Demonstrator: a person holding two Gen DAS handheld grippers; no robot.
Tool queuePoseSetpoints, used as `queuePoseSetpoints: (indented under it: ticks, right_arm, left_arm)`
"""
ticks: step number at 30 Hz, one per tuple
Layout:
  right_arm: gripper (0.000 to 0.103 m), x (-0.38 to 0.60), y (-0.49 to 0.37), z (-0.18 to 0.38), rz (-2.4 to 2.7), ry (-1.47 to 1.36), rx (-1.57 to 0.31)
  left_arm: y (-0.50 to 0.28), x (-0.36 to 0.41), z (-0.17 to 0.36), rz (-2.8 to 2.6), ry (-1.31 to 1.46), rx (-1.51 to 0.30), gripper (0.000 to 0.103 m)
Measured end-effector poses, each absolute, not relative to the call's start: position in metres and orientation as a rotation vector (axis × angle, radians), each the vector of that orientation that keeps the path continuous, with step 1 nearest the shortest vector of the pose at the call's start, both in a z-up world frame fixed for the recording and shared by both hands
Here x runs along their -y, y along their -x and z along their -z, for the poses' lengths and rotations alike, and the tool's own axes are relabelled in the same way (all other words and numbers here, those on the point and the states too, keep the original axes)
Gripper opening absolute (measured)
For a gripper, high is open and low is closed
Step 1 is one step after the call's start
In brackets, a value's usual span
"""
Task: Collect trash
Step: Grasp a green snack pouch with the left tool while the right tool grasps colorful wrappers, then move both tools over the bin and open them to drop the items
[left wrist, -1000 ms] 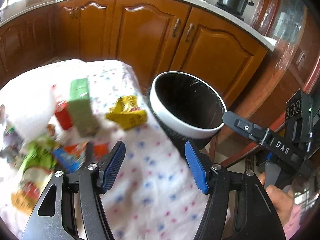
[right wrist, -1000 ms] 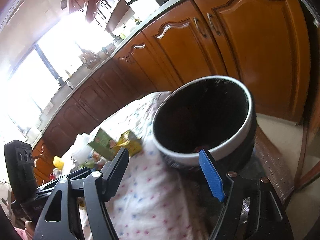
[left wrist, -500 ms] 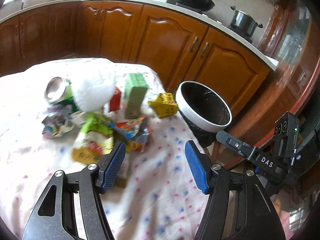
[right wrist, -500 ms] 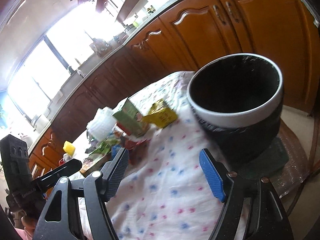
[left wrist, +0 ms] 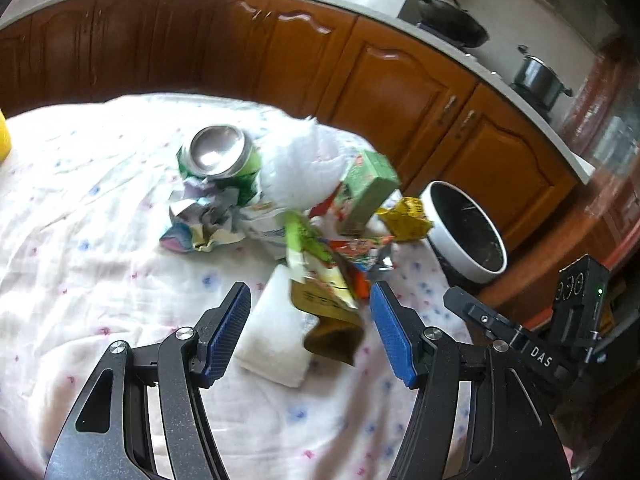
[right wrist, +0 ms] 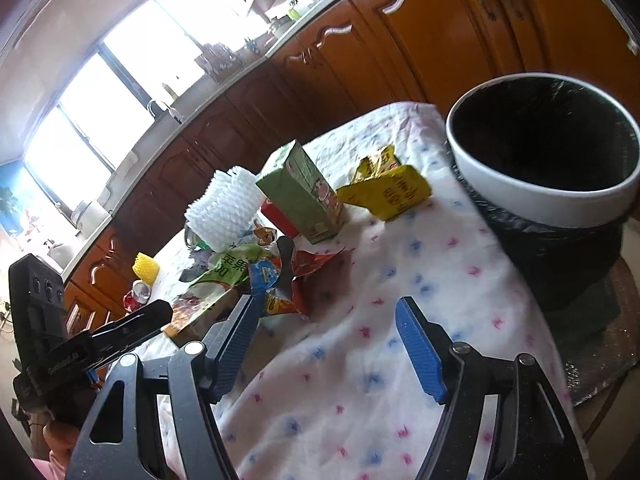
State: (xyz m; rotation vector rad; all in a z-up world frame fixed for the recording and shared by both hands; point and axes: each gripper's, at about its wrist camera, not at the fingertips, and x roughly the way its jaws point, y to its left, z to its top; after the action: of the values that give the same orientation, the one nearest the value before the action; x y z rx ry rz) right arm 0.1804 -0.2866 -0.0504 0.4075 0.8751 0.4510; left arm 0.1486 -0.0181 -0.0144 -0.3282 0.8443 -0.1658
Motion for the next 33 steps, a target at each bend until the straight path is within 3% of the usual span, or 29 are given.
queuePoseSetpoints:
  ticks: [3, 7, 9, 10, 11, 14, 20, 33]
  right_arm:
    - [0.054, 0.278, -0.191, 0.055, -0.466, -0.408, -0.892]
    - [0.049, 0.263, -0.209, 0.065, -0.485, -0.397, -0.932]
    - [0.034, 0.256, -0.216, 0.072, -0.485, -0.387, -0.957]
    - [0.026, 0.254, -0.218, 0.075, -0.489, -0.39, -0.967]
    - [0.013, 0.253, -0.219, 0.077, -0.497, -0.394, -0.974]
    - [0.004, 0.255, -0.211, 0.072, -0.505, -0.38, -0.948]
    - [0.003, 0.278, -0.192, 0.054, -0.488, -0.379, -0.901]
    - [0.003, 0.352, -0.164, 0.03, -0.351, -0.399, -0.81]
  left_arm:
    - [-0.156, 0.013, 0.022, 0.177, 0.347, -0.866, 0.063]
    - [-0.165, 0.013, 0.03, 0.195, 0.356, -0.881, 0.06]
    - [-0.167, 0.014, 0.033, 0.211, 0.351, -0.892, 0.045]
    - [-0.167, 0.014, 0.033, 0.22, 0.352, -0.898, 0.032]
    - [-0.168, 0.016, 0.036, 0.234, 0.352, -0.909, 0.023]
    - [-0.165, 0.022, 0.037, 0.272, 0.347, -0.91, 0.015]
    - [-0.153, 0.038, 0.025, 0.316, 0.303, -0.87, 0.009]
    - [-0.148, 0.083, 0.007, 0.409, 0.251, -0.819, 0.008]
